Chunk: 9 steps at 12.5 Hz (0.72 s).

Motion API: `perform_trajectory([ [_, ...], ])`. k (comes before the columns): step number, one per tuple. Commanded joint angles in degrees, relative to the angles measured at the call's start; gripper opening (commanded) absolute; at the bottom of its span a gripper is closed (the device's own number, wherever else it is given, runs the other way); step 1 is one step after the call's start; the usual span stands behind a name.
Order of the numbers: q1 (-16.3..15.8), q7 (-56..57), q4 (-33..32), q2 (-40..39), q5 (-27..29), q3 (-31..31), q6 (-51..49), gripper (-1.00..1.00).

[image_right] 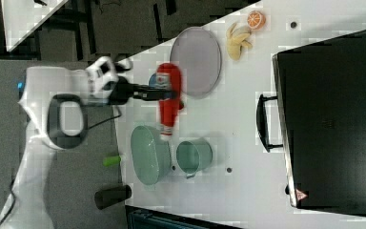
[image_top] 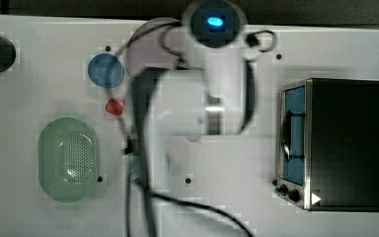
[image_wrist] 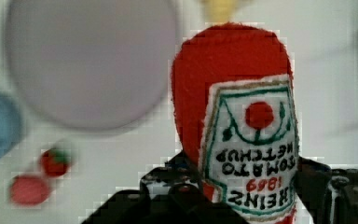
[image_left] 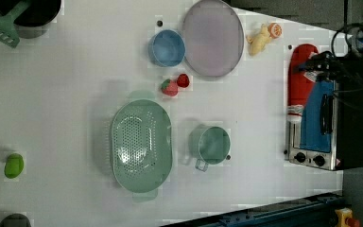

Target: Pick ketchup from strainer and place it on the table

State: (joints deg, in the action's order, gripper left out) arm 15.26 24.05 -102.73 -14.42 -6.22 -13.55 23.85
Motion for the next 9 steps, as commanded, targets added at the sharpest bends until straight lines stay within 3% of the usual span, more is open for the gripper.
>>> perform_trajectory([
  [1, -0.8, 5.3, -4.5, 0.0, 0.4, 0.7, 6.3, 0.16],
  [9, -0.8, 4.9, -23.8, -0.9, 0.5, 2.7, 24.7, 0.16],
])
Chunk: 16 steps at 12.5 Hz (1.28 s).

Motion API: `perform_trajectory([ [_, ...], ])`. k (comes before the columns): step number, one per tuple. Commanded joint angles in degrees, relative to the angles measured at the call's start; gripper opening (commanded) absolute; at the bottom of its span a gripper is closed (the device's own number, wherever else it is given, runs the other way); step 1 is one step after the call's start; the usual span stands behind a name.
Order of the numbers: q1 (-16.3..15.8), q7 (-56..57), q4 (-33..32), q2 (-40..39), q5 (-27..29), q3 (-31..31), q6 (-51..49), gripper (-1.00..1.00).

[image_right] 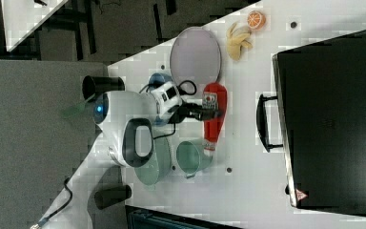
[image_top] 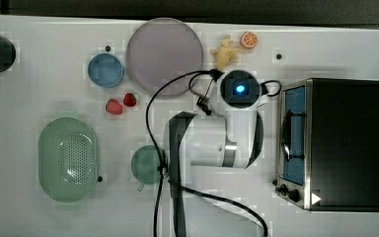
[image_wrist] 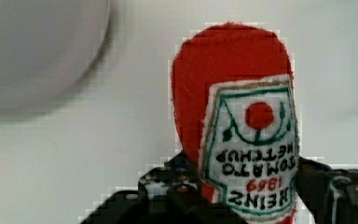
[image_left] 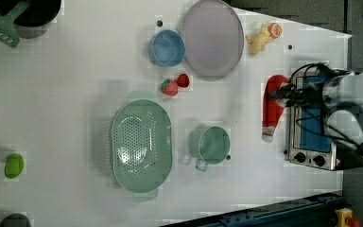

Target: Pick ketchup from strainer and place it on the table

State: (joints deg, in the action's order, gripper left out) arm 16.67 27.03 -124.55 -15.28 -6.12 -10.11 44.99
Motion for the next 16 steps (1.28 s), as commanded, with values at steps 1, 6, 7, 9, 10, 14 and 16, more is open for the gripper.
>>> perform_trajectory([
  [1, -2.2, 1.9, -3.1, -1.1, 0.4, -0.8, 5.0, 0.16],
  [6, -2.2, 1.9, -3.4, -8.5, 0.3, -0.8, 11.5, 0.43],
  [7, -2.2, 1.9, -3.3, -9.0, 0.3, -0.7, 13.4, 0.65],
  [9, -2.2, 1.9, -3.0, -7.1, 0.3, -0.8, 13.2, 1.00],
  [10, -2.2, 1.9, -2.2, -5.3, 0.4, -0.8, 11.8, 1.00],
  [14, -2.2, 1.4, 5.2, 3.0, 0.5, -0.8, 0.5, 1.00],
  [16, -2.2, -2.3, 11.8, 5.1, 0.6, -0.8, -7.8, 1.00],
])
